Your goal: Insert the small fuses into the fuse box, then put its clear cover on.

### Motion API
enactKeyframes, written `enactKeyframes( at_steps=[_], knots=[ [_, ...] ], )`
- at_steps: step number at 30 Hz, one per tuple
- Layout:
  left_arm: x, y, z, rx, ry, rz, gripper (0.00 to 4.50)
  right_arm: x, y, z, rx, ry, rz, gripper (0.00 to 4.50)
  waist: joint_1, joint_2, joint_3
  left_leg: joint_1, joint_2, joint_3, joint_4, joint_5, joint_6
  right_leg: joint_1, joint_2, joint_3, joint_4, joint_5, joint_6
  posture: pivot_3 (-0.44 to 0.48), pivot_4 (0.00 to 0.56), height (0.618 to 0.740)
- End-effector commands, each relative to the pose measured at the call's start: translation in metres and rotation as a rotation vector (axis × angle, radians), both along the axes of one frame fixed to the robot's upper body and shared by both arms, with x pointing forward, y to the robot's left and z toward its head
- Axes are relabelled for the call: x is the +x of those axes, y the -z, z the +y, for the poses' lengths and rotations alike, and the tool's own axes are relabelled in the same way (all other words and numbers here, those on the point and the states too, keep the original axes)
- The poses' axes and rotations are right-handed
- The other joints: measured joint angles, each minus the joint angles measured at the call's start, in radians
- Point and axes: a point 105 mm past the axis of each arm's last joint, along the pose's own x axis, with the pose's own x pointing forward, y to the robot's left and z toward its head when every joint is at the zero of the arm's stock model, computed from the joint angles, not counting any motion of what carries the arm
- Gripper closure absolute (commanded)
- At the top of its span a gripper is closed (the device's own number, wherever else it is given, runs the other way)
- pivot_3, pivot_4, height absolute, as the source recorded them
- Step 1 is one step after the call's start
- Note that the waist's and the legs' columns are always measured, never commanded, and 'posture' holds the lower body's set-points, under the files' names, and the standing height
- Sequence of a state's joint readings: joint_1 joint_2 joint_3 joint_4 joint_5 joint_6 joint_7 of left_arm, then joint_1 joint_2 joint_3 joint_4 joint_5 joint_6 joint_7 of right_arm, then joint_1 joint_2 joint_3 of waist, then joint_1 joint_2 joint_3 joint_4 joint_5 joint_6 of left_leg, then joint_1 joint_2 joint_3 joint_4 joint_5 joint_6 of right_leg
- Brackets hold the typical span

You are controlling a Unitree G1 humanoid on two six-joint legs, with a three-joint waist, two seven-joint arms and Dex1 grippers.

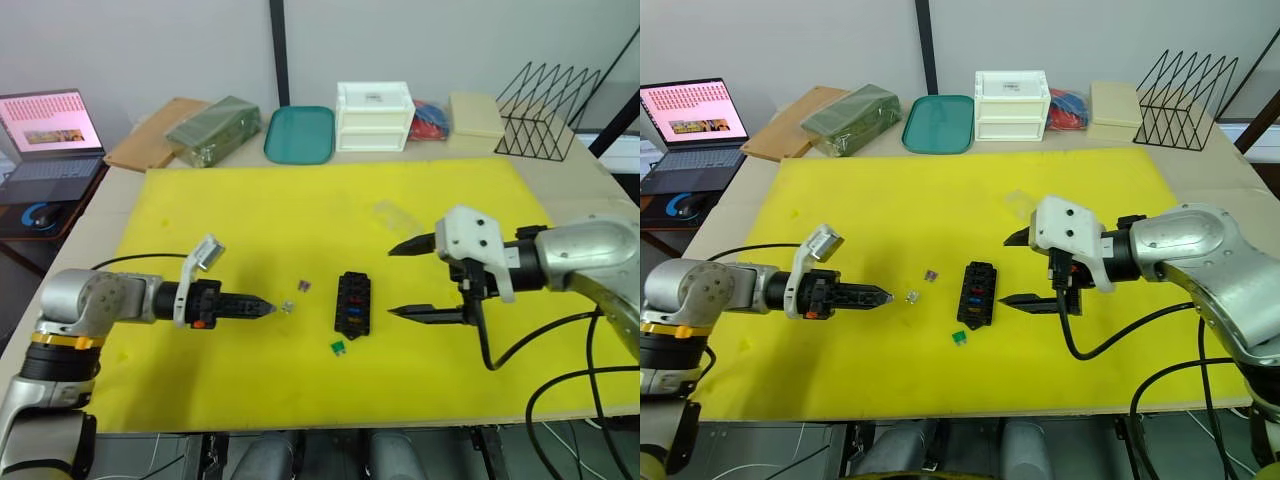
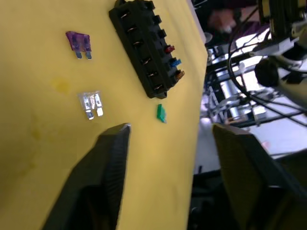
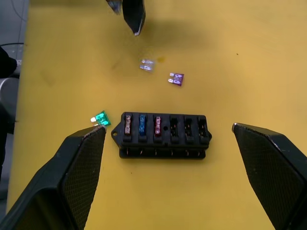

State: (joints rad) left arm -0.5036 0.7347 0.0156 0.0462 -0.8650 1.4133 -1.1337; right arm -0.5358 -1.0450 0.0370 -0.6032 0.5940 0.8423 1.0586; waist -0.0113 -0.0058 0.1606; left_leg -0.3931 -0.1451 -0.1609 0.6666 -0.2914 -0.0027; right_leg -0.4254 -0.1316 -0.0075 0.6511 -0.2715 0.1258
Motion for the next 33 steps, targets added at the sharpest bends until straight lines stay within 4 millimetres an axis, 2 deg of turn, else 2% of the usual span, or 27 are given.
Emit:
enactKeyframes(
  at_steps=[1, 13, 20, 33],
  knots=[
    [0.004, -0.003, -0.001, -0.001, -0.019, 0.021, 1.60, -0.002, -0.005, 0.006, -0.006, -0.019, -0.045, 0.00, 0.000, 0.000, 0.000, 0.000, 0.000, 0.000, 0.000, 0.000, 0.000, 0.000, 0.000, 0.000, 0.000, 0.000, 0.000, 0.000, 0.150, 0.740],
    [0.014, 0.015, -0.014, 0.028, -0.055, 0.038, 1.60, 0.002, -0.005, 0.009, -0.021, -0.011, -0.062, 0.00, 0.001, 0.000, 0.000, 0.000, 0.000, 0.000, 0.000, 0.000, 0.000, 0.000, 0.000, 0.000, 0.000, 0.000, 0.000, 0.000, 0.150, 0.740],
    [0.018, 0.018, -0.019, 0.037, -0.048, 0.015, 1.60, 0.003, -0.005, 0.009, -0.041, -0.012, -0.077, 0.00, 0.003, 0.000, 0.000, 0.000, 0.000, 0.000, 0.001, 0.000, 0.000, 0.000, 0.000, 0.000, 0.000, 0.000, 0.000, 0.000, 0.150, 0.740],
    [0.014, 0.010, -0.002, 0.055, -0.053, 0.004, 1.60, 0.003, -0.004, 0.009, -0.042, 0.000, -0.077, 0.00, 0.002, 0.000, 0.000, 0.000, 0.000, 0.000, 0.000, 0.000, 0.000, 0.000, 0.000, 0.000, 0.000, 0.000, 0.000, 0.000, 0.150, 0.740]
  ],
)
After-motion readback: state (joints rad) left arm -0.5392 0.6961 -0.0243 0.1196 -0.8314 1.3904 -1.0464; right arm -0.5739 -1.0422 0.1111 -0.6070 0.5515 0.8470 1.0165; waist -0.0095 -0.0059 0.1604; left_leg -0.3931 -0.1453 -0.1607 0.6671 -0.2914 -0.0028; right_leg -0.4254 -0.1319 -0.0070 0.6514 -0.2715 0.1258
